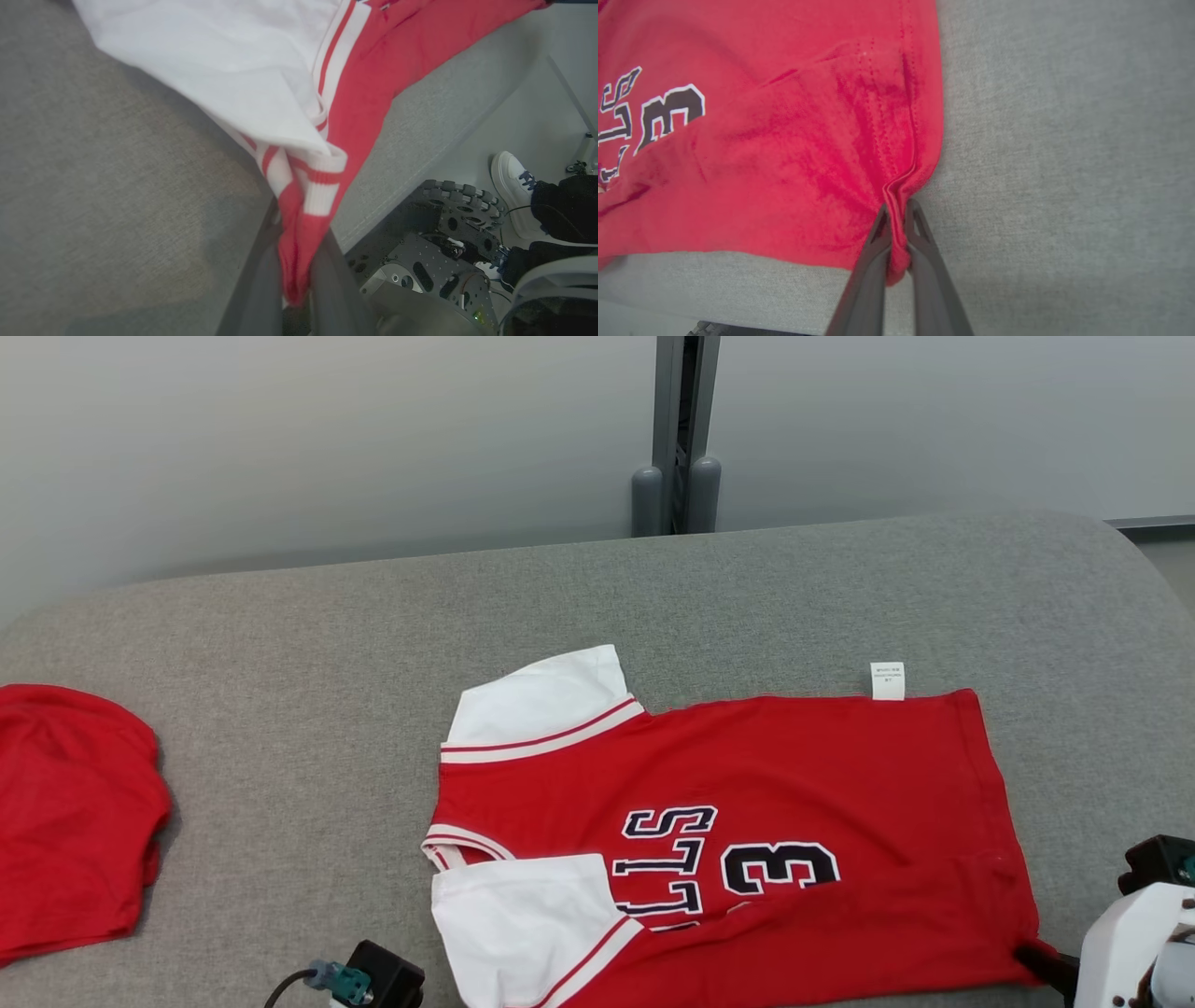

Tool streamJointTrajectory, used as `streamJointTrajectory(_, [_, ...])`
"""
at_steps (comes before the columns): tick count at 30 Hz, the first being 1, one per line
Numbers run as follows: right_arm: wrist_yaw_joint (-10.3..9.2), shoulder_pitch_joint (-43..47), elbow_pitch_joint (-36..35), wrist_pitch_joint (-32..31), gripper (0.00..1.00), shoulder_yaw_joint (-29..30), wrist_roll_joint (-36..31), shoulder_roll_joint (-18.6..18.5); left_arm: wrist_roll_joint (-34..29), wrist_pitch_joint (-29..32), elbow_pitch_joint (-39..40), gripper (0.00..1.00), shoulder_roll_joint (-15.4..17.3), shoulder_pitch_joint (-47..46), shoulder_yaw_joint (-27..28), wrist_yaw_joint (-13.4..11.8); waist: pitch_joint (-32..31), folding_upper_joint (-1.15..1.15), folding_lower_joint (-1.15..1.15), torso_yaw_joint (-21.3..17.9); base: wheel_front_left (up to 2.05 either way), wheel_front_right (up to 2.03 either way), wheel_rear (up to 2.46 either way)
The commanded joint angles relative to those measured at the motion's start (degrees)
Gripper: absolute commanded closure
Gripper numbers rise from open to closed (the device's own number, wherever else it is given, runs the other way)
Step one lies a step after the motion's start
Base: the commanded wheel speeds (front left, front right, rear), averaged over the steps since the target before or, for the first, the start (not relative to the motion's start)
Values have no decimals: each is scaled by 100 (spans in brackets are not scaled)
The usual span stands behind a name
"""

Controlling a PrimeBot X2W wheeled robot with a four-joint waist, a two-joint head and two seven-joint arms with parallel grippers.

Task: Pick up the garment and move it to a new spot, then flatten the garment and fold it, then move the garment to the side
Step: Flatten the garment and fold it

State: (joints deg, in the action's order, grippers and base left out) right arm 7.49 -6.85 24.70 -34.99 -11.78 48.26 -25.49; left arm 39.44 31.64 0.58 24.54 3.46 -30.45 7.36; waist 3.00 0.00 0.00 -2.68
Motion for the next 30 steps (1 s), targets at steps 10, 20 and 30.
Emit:
streamJointTrajectory(10, [1, 429, -643, -739, 100, 704, -460, 223, 304, 194, 199, 100, 277, 1, 9, 18, 17, 0, 0, 15, 0, 0, 0])
streamJointTrajectory(20, [1, 847, -1217, -1675, 100, 1338, -890, 479, 582, 450, 422, 100, 566, 66, -262, 19, 21, 0, 0, 63, 0, 0, 0])
streamJointTrajectory(30, [1, 903, -1661, -1894, 0, 1831, -1317, 833, 597, 241, 409, 36, 655, -89, -271, 13, 106, 0, 0, 65, 0, 0, 0])
